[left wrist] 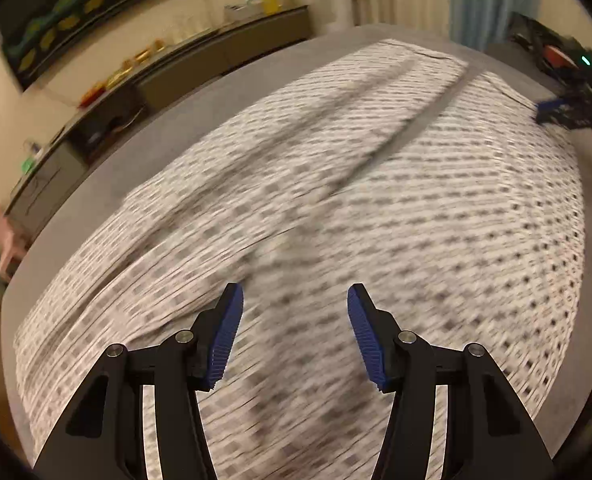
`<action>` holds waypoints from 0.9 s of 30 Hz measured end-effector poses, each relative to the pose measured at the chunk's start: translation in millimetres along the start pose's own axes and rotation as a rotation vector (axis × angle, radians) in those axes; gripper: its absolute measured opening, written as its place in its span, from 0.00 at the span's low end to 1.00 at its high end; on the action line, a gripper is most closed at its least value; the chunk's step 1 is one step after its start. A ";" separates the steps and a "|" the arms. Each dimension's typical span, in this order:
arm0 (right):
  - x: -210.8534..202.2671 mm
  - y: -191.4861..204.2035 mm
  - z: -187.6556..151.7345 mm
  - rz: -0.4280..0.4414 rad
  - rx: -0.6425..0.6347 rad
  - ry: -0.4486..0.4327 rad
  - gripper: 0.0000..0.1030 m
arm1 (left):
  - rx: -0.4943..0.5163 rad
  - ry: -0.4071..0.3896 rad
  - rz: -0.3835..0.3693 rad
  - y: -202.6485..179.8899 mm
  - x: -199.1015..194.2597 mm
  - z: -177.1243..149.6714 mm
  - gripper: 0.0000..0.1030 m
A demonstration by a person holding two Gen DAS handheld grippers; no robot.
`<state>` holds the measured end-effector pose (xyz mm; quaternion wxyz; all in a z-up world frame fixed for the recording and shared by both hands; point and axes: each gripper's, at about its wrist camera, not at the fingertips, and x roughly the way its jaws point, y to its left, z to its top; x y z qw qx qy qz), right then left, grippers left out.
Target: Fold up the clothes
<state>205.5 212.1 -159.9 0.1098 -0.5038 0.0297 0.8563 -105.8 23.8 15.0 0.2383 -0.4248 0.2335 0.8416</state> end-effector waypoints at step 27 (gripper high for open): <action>4.0 27.6 -3.9 0.088 0.045 0.085 0.48 | -0.551 0.183 0.394 239.3 -55.3 -164.5 0.54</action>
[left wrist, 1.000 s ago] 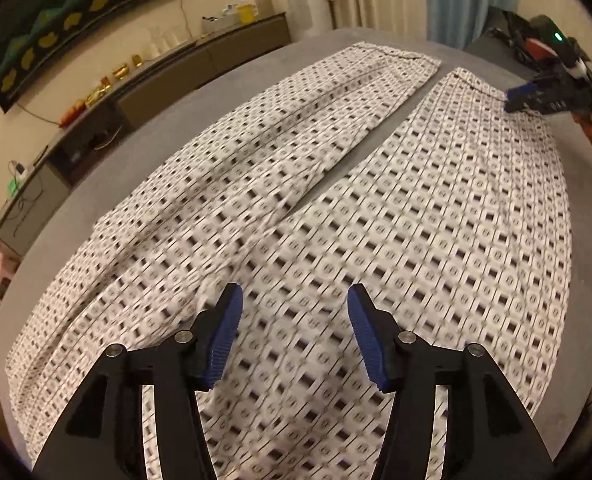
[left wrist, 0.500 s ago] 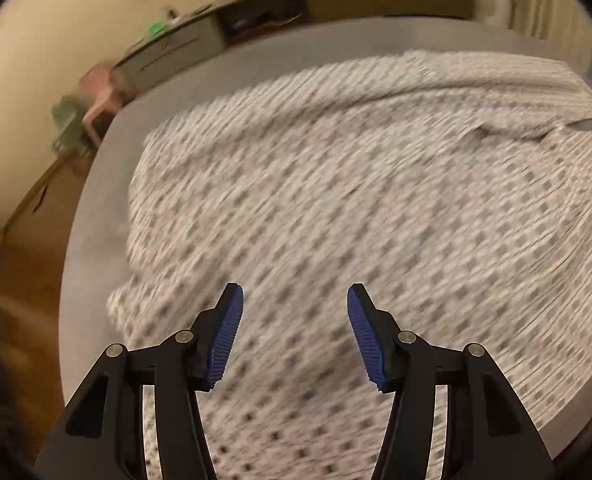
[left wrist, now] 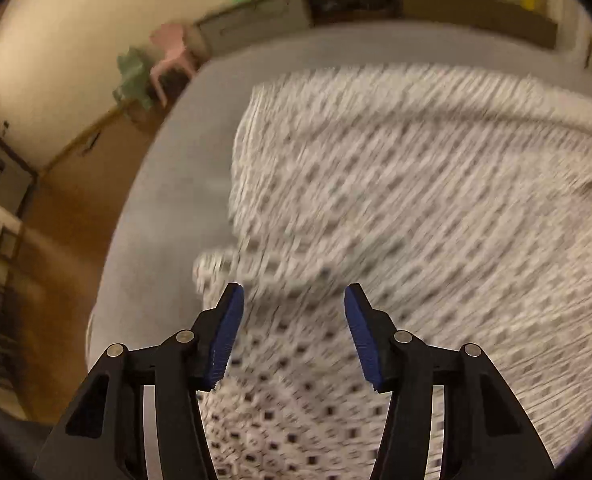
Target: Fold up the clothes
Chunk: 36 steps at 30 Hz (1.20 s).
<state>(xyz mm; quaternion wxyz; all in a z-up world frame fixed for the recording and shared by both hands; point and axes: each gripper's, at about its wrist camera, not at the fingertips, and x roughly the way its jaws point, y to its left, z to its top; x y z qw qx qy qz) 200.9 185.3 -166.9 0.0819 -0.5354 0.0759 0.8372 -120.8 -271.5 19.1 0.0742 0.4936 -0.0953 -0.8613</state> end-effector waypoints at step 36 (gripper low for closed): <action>-38.9 15.3 123.0 -0.003 -0.293 -0.518 0.09 | -0.396 0.084 -0.814 -164.7 52.7 147.6 0.71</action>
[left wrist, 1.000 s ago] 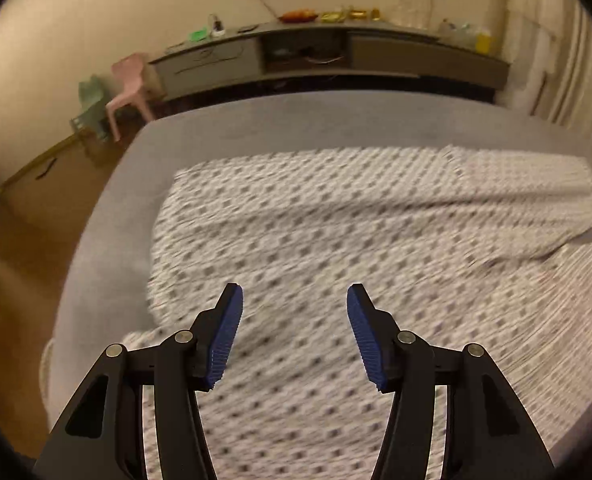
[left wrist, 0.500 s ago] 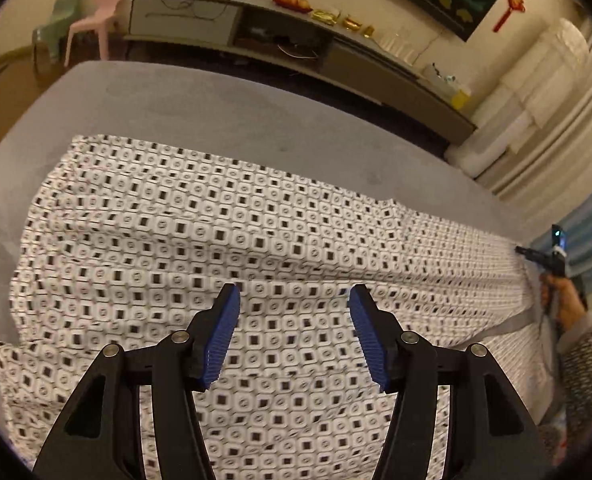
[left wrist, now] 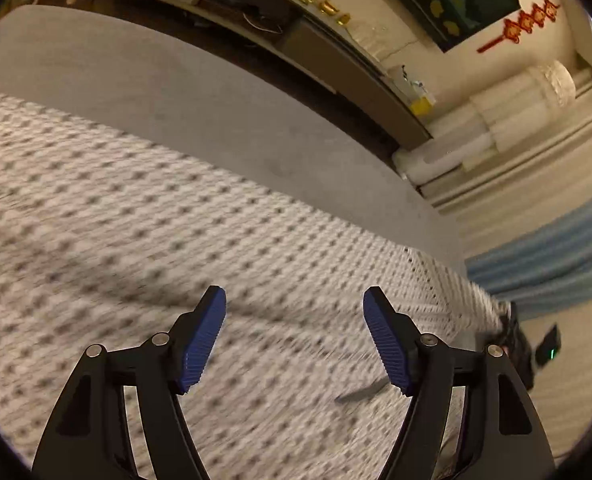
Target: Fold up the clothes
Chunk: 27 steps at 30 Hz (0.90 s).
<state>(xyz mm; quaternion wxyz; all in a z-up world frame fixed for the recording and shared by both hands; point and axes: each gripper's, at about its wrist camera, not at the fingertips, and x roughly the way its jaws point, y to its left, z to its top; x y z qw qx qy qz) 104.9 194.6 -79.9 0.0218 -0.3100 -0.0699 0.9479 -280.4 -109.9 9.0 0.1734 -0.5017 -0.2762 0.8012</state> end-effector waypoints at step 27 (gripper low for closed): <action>-103.7 -30.6 -43.0 -0.001 0.067 -0.181 0.09 | 0.141 -0.175 -0.056 -147.0 -32.2 -119.7 0.02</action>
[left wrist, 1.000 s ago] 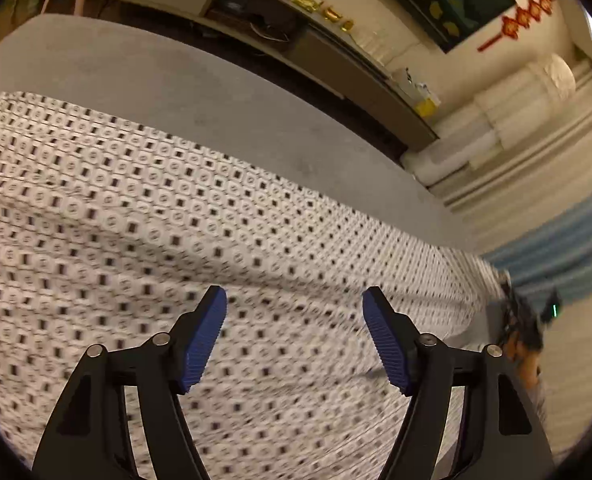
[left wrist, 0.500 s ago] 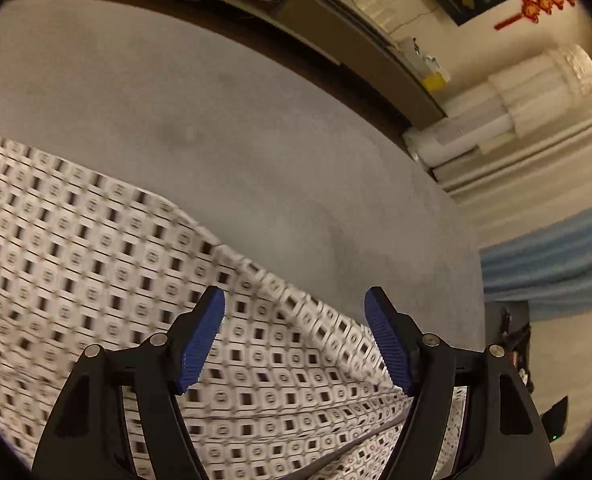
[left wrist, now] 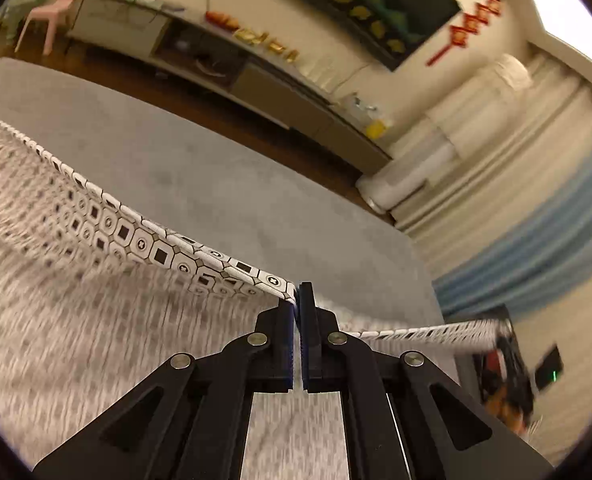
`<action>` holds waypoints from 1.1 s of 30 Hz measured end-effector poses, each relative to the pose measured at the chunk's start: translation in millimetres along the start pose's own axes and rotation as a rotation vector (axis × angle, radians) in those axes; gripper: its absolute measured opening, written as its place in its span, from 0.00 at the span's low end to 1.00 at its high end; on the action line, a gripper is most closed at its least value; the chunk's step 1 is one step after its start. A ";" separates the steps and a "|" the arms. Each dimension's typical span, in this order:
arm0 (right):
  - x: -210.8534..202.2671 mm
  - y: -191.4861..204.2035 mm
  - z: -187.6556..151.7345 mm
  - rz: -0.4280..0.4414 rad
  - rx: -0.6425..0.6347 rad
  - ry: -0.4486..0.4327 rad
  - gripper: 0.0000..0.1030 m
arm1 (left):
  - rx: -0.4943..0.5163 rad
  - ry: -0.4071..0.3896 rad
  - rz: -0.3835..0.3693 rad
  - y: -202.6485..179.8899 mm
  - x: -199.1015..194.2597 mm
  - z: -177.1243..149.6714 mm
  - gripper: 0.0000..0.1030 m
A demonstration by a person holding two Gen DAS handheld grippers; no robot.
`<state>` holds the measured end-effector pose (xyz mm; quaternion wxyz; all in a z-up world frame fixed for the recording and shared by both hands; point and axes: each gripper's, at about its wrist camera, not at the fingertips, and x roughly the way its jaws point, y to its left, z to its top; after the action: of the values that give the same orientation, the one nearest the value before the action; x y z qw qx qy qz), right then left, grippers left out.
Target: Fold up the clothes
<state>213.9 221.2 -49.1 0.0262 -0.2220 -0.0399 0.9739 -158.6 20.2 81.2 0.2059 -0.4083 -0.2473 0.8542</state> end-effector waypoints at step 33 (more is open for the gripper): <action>30.2 -33.5 -117.4 0.123 0.692 0.708 0.54 | 0.105 0.167 0.106 11.2 6.7 -155.8 0.01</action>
<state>238.9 264.4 -164.6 0.0526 -0.5192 0.3102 0.7946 -39.6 54.6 -14.3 0.2015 -0.4795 -0.1624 0.8385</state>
